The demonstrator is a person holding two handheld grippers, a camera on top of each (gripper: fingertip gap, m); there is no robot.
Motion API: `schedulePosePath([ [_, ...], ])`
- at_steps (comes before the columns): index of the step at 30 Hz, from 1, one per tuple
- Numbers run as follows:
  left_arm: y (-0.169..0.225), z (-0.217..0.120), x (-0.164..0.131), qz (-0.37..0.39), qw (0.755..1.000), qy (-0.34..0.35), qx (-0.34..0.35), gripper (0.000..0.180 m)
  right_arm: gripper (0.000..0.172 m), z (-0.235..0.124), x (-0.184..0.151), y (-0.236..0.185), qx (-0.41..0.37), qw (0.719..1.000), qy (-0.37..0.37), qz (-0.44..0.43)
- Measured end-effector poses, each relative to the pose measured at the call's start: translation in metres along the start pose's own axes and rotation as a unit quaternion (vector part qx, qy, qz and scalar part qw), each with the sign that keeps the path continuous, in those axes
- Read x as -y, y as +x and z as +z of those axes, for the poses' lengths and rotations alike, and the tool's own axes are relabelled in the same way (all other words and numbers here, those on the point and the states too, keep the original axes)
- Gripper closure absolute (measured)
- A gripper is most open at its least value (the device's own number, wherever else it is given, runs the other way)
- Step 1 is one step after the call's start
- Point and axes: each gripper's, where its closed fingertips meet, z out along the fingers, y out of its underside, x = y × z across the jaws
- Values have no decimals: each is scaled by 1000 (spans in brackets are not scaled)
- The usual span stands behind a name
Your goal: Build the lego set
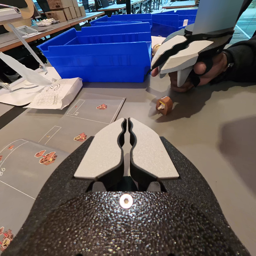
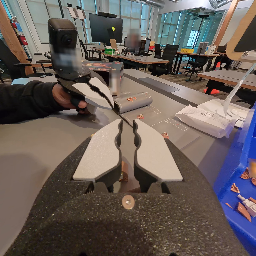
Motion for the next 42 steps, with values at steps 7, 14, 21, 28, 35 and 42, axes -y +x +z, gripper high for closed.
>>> schedulePosePath([
  [7, 2, 0, -1, 6, 1000, -3, -4, 179, 157, -8, 19, -3, -14, 998, 32, -42],
  [14, 3, 2, -3, 16, 1000, -15, 4, 179, 155, -51, 83, 61, -87, 984, -18, -154],
  [21, 5, 4, -7, 28, 999, -29, 8, 179, 153, -76, -6, 199, -78, 937, -341, -15],
  [28, 10, 6, -11, 53, 998, -43, 8, 178, 150, -73, -74, 198, -32, 868, -495, 3],
  [35, 16, 7, -14, 74, 996, -56, -1, 177, 151, -70, -99, 200, -37, 850, -526, 8],
  [42, 15, 6, -15, 70, 996, -55, 1, 177, 164, -73, -93, 200, -32, 851, -525, -22],
])
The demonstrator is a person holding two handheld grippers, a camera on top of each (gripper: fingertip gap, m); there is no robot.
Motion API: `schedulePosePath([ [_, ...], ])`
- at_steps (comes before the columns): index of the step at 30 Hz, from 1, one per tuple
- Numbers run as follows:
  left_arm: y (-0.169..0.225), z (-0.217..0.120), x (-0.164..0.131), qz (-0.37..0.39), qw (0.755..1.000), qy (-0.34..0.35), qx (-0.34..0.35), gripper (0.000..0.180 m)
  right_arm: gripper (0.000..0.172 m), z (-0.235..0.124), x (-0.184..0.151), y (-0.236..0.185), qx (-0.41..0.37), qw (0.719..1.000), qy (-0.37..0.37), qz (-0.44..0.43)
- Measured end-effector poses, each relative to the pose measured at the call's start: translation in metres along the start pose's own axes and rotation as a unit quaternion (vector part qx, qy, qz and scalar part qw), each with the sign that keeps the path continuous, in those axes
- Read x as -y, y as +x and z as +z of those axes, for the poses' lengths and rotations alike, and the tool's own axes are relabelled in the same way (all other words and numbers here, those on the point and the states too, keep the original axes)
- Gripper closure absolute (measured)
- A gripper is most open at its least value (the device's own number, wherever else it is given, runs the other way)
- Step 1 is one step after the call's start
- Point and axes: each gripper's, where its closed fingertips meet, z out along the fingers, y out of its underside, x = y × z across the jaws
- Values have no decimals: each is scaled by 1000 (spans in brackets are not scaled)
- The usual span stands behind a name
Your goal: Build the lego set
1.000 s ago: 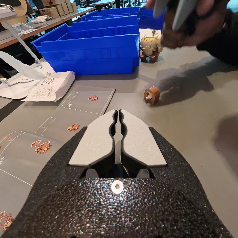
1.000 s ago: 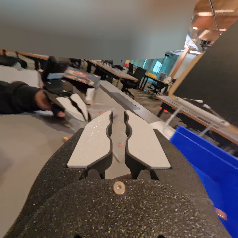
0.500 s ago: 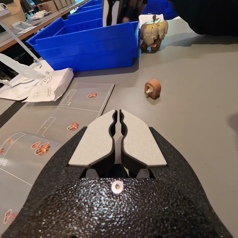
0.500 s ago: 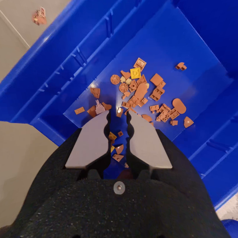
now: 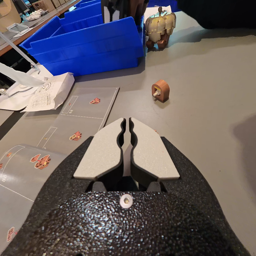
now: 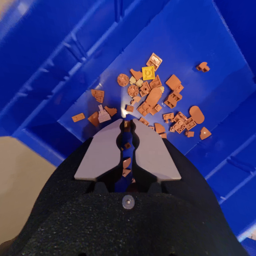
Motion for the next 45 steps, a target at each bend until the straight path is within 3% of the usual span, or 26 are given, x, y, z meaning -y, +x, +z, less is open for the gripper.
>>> schedulePosePath([
  [4, 1, 0, -1, 6, 1000, -4, 1, 177, 164, -51, 22, -31, 56, 992, 99, -47],
  [7, 2, 1, -2, 9, 1000, -7, 0, 177, 164, -100, 48, -90, 125, 965, 197, -116],
  [9, 2, 1, -2, 8, 1000, -9, -1, 177, 164, -112, 59, -136, 170, 949, 215, -154],
  [11, 1, 1, -3, 6, 1000, -10, -1, 177, 164, -92, 58, -178, 195, 947, 164, -197],
  [14, 1, 0, -2, 8, 1000, -6, 2, 177, 164, -37, 41, -211, 172, 952, 50, -248],
  [17, 2, 0, -2, 11, 1000, -8, 3, 177, 164, -6, 24, -218, 145, 952, -18, -270],
  [20, 3, 0, -3, 16, 1000, -11, 2, 177, 164, 1, 19, -218, 147, 952, -27, -267],
  [22, 4, 1, -4, 18, 1000, -13, 1, 177, 162, 1, 18, -215, 138, 952, -31, -271],
  [24, 4, 1, -4, 20, 1000, -13, 0, 177, 147, -5, 22, -215, 142, 953, -18, -268],
  [28, 4, 1, -4, 20, 1000, -13, 0, 177, 138, -49, 36, -208, 184, 945, 61, -262],
  [32, 5, 1, -4, 20, 1000, -15, -2, 177, 144, -97, 43, -139, 158, 958, 153, -184],
  [35, 6, 1, -4, 20, 1000, -16, -3, 177, 148, -75, 10, -34, 29, 995, 84, -40],
  [37, 6, 1, -5, 20, 1000, -17, -3, 177, 148, -49, -23, 7, -16, 999, 9, 32],
  [40, 6, 1, -5, 20, 1000, -17, -3, 177, 149, -24, -33, 14, -13, 998, -22, 50],
  [45, 5, 1, -4, 18, 1000, -14, -3, 177, 149, -13, -29, 22, -40, 997, -41, 54],
])
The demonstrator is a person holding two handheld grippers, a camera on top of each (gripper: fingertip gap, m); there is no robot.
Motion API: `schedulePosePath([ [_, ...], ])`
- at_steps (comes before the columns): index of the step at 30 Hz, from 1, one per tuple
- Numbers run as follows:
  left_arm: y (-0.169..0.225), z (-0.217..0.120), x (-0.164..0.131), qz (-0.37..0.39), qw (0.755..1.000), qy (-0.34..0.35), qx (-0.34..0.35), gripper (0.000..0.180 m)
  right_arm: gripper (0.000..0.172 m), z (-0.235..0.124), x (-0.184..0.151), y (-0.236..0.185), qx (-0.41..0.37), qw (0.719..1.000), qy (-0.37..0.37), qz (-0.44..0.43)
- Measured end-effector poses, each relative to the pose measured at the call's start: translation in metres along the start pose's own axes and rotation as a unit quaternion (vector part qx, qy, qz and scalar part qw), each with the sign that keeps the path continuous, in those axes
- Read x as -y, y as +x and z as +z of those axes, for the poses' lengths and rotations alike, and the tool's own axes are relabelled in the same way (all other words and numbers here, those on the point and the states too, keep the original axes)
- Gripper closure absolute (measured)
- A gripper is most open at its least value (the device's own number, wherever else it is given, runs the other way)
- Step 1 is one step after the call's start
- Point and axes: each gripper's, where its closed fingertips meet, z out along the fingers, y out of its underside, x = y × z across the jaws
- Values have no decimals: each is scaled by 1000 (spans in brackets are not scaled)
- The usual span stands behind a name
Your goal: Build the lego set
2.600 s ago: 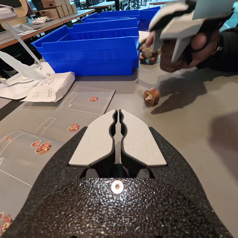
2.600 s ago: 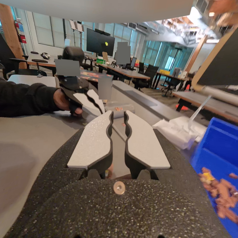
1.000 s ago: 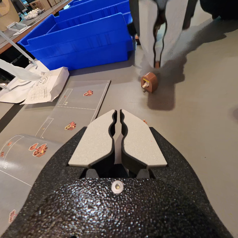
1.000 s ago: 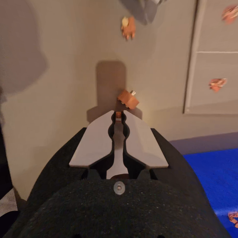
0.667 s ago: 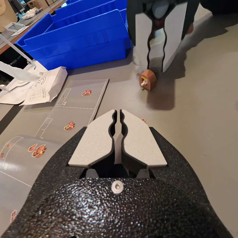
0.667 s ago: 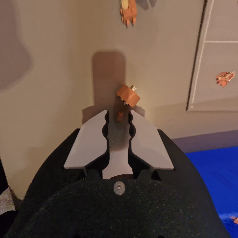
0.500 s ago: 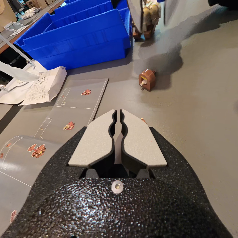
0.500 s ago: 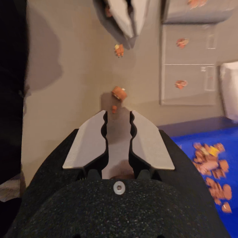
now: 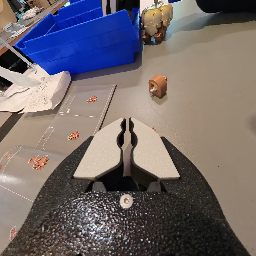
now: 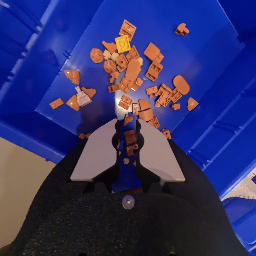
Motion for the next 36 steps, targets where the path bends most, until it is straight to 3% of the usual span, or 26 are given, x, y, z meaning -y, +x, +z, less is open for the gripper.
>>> schedulePosePath([
  [5, 1, 0, 0, 1, 1000, -1, 0, 177, 156, 18, -4, -1, 10, 999, -32, 4],
  [11, 1, 0, 0, -1, 1000, 0, 0, 177, 160, 12, 3, -7, 14, 1000, -17, -13],
  [15, 0, 0, 1, -2, 1000, 1, 0, 177, 160, -51, 40, -30, 39, 993, 108, -42],
  [17, 1, 0, 0, 0, 1000, 0, 0, 177, 161, -92, 59, -75, 93, 973, 186, -100],
  [19, 1, 0, 0, 0, 1000, -1, 0, 177, 161, -114, 65, -131, 148, 950, 216, -170],
  [22, 1, 0, 0, 1, 1000, 0, 1, 177, 160, -92, 50, -206, 201, 929, 167, -262],
  [25, 2, 0, 1, 0, 1000, 1, 1, 177, 160, -48, 29, -246, 226, 922, 89, -301],
  [29, 3, 0, 2, 2, 1000, 2, 0, 177, 160, -17, 14, -259, 226, 925, 49, -303],
  [36, 5, 1, 3, 7, 1000, 3, 1, 177, 152, -29, 22, -249, 213, 937, 118, -251],
])
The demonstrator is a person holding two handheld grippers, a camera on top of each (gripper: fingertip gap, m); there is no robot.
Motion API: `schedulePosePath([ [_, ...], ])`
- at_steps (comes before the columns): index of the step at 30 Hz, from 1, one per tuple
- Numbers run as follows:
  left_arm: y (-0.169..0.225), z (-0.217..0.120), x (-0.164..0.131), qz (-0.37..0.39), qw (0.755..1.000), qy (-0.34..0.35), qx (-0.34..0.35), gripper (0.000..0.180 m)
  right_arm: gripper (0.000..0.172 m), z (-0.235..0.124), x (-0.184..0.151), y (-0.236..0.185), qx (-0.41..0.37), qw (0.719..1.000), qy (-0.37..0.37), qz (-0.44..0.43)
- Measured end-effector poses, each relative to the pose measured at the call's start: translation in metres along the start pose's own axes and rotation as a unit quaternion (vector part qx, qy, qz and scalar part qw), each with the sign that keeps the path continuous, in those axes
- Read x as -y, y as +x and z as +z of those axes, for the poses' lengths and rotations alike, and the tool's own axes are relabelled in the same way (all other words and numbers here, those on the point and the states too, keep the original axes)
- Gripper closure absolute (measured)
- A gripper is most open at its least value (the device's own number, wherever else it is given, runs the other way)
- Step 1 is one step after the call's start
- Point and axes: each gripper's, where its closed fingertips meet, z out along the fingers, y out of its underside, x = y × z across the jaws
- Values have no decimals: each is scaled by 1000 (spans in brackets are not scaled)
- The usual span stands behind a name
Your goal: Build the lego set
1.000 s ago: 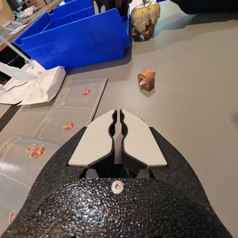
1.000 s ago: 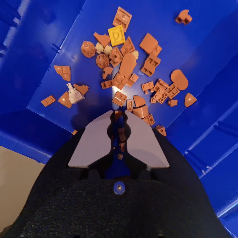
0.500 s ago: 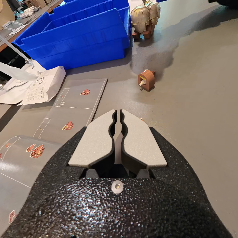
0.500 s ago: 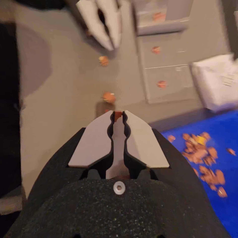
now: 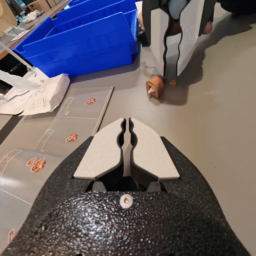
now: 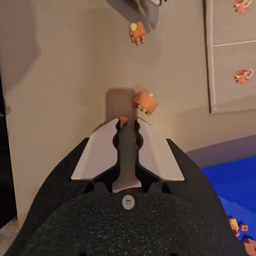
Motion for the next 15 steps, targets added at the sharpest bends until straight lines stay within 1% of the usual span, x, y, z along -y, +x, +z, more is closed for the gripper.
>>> schedulePosePath([
  [3, -6, -2, 2, -1, 1000, 11, 15, 177, 152, -9, 3, 2, -13, 999, 51, 15],
  [6, -18, -6, 4, -6, 999, 27, 43, 178, 153, -13, 11, 1, -8, 990, 135, 46],
  [8, -26, -8, 6, -9, 997, 38, 62, 178, 154, -12, 16, 2, -4, 978, 190, 85],
  [10, -34, -11, 7, -11, 996, 48, 80, 178, 156, -16, 18, 9, -29, 964, 237, 120],
  [15, -51, -13, 14, -16, 989, 79, 123, 178, 158, -42, 18, 18, -102, 928, 335, 124],
])
